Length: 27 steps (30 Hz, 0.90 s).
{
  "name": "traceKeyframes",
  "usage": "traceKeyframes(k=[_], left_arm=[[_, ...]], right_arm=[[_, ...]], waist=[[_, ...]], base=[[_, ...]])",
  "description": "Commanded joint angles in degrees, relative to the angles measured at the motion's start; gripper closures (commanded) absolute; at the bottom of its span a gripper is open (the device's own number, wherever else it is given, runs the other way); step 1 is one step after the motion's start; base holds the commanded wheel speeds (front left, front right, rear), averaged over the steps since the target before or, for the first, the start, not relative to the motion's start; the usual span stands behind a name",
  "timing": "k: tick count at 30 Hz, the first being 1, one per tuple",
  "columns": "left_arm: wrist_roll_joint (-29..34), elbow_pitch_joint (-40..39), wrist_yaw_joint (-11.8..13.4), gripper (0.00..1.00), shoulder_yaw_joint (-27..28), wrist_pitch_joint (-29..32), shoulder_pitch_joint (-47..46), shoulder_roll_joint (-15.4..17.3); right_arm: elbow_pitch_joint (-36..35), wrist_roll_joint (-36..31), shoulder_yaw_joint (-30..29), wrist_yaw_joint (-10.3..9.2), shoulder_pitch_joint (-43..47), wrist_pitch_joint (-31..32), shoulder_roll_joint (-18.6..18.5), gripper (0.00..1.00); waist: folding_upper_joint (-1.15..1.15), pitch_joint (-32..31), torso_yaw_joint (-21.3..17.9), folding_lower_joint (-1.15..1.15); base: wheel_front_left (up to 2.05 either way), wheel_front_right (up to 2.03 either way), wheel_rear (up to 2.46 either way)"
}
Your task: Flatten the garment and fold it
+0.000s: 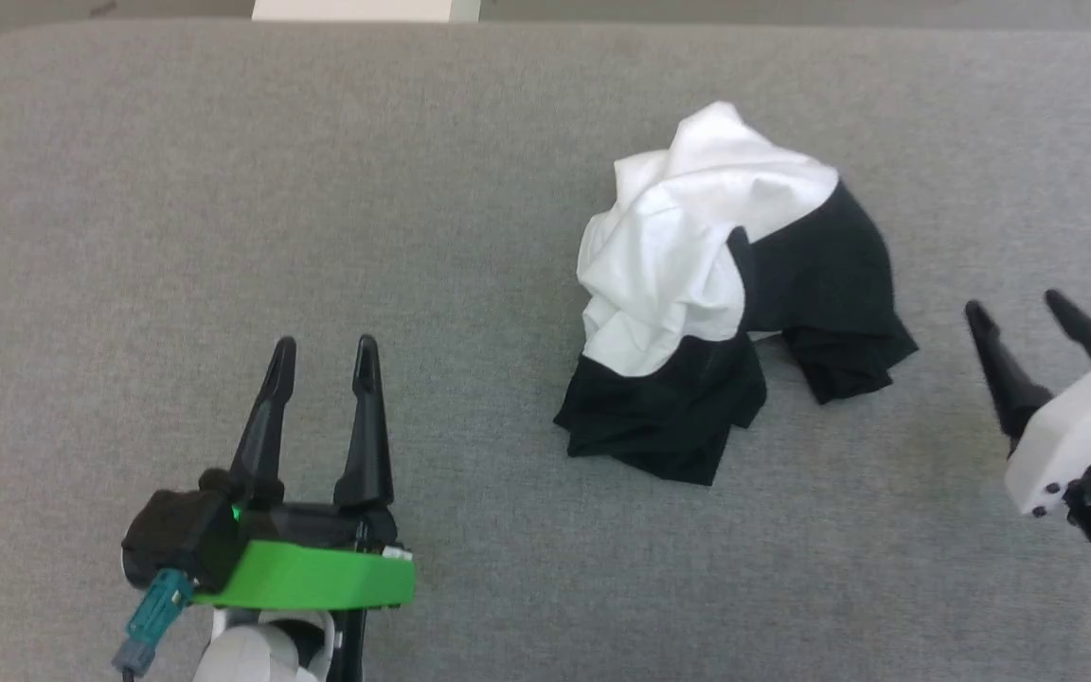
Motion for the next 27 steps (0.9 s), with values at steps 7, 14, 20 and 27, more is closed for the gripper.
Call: traceKeyframes(k=[7,14,20,27], left_arm=[[0.97,0.77,-1.45,0.00,0.17,-0.28,-4.01,-0.70],[0.06,1.61,-0.53,0.00,-0.20,-0.28,-4.71,-0.75],[1.12,2.82,-0.63,0.00,1.26,-0.28,-3.23,-0.76],[2.29,3.70,-1.52,0.00,3.64,-0.28,0.31,-0.76]], right_arm=[[3.67,2.14,7.50,-0.08,-2.56,3.36,-4.26,0.00],[9.69,1.00,10.45,-0.08,-5.24,6.51,-5.11,1.00],[8.72,-0.14,7.14,-0.08,-6.85,2.46,-4.02,1.00],[7.09,-2.39,-5.26,-0.08,-5.06,-1.60,-2.39,1.00]], waist=[[0.00,5.89,2.97,0.00],[0.00,6.30,3.32,0.00],[0.00,1.88,0.81,0.00],[0.00,-4.57,-3.16,0.00]], base=[[0.00,0.00,0.00],[0.00,0.00,0.00],[0.00,0.00,0.00],[0.00,0.00,0.00]])
